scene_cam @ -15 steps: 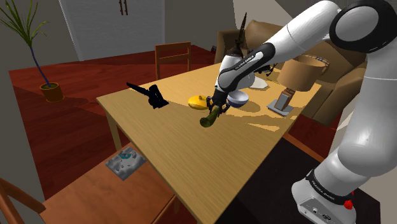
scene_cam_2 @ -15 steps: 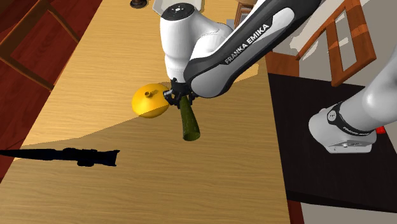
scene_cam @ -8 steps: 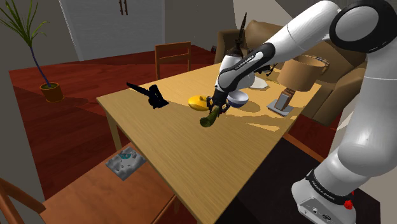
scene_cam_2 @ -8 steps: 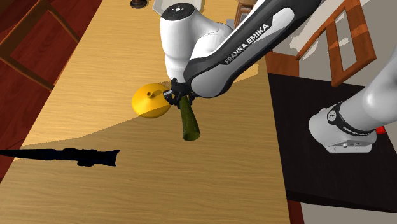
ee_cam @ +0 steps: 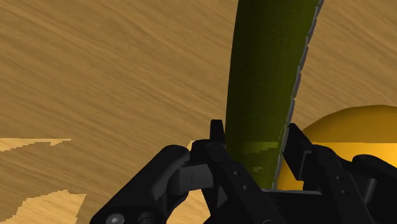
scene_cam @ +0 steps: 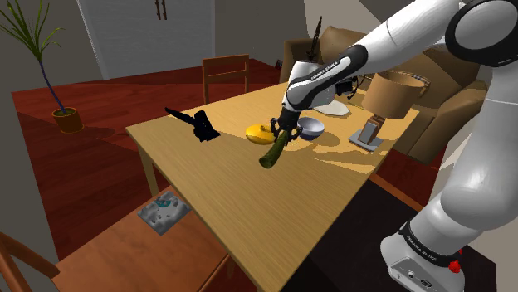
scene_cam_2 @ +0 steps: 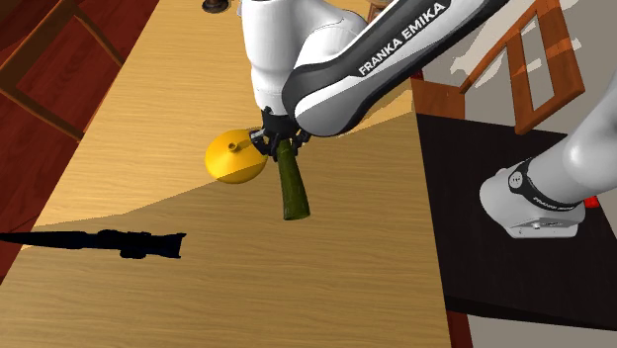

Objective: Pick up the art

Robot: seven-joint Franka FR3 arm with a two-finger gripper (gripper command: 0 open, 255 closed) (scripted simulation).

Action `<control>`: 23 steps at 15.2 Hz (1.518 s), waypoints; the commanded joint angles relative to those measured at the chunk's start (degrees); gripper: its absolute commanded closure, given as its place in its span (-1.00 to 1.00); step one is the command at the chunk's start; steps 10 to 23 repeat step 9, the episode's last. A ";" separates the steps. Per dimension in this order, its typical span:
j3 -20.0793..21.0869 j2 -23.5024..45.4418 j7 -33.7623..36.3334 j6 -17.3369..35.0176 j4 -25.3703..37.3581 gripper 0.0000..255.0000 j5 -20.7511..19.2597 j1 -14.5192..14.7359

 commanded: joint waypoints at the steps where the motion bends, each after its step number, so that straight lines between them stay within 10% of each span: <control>1: 0.07 -1.26 -0.03 -1.24 -0.02 1.00 0.15 -0.08; 23: 0.22 -4.60 0.00 -5.41 0.84 1.00 0.49 -0.26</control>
